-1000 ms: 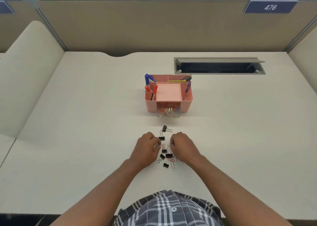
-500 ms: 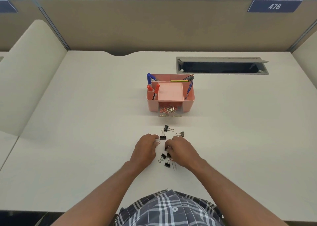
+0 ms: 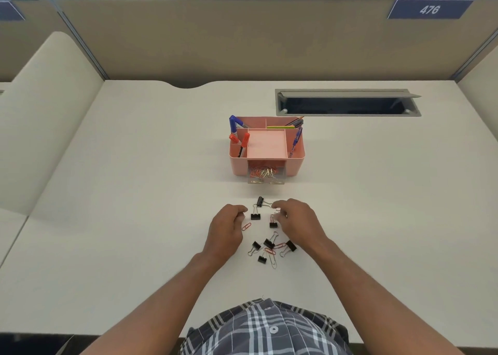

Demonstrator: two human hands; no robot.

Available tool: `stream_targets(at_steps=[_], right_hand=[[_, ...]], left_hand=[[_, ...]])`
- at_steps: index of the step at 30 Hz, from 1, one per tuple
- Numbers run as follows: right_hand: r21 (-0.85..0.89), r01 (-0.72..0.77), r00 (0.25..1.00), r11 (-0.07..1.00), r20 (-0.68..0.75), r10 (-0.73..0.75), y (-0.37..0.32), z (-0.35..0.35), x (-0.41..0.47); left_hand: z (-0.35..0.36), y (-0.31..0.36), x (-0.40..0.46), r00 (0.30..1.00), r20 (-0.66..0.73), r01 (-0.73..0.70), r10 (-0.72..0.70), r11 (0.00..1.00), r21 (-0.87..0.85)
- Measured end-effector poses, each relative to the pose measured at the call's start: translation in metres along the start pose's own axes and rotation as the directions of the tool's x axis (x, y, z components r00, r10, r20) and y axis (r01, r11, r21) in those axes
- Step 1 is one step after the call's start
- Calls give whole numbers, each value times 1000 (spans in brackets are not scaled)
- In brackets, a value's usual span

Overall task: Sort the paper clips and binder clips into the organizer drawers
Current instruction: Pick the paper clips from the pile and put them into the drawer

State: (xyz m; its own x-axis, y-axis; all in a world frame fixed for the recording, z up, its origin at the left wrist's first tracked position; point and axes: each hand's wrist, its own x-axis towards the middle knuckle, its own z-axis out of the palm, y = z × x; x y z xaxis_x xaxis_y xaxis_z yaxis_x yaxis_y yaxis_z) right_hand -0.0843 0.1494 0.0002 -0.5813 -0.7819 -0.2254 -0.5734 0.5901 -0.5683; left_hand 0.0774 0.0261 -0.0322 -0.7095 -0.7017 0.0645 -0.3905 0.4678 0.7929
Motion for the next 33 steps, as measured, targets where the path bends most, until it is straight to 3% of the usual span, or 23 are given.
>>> stream_targets(at_steps=[4,10,16,20,23,27,30,33], right_hand=[[148,92,978,985,-197,-62,-14,-19,12],[103,241,904,965,-385,-185,-41,-45,43],[69,215,918,974,-354,-177,-47,-48,60],[72,200,916,977,-368,-160,-39,-45,38],[-28,51,972,998,-226,-56,-25,-30,16],[-225,-136,989,965,24,145,-13,0,-4],[-260,-131,990,957,10,139,-13,20,-10],[-238,-124,992,963,-16,124,-14,28,-9]], left_hand=[[-8,25,24,988,-103,-114,112,993,-11],[-18,64,82,964,-133,-231,232,973,23],[-12,73,103,970,-101,-216,219,975,44],[-13,59,84,946,-158,-277,283,959,60],[-8,37,52,953,-173,-233,247,968,99],[1,-4,8,994,-26,-102,110,973,206],[6,-18,-9,995,86,-82,56,939,334],[9,-18,-9,994,95,-90,57,917,388]])
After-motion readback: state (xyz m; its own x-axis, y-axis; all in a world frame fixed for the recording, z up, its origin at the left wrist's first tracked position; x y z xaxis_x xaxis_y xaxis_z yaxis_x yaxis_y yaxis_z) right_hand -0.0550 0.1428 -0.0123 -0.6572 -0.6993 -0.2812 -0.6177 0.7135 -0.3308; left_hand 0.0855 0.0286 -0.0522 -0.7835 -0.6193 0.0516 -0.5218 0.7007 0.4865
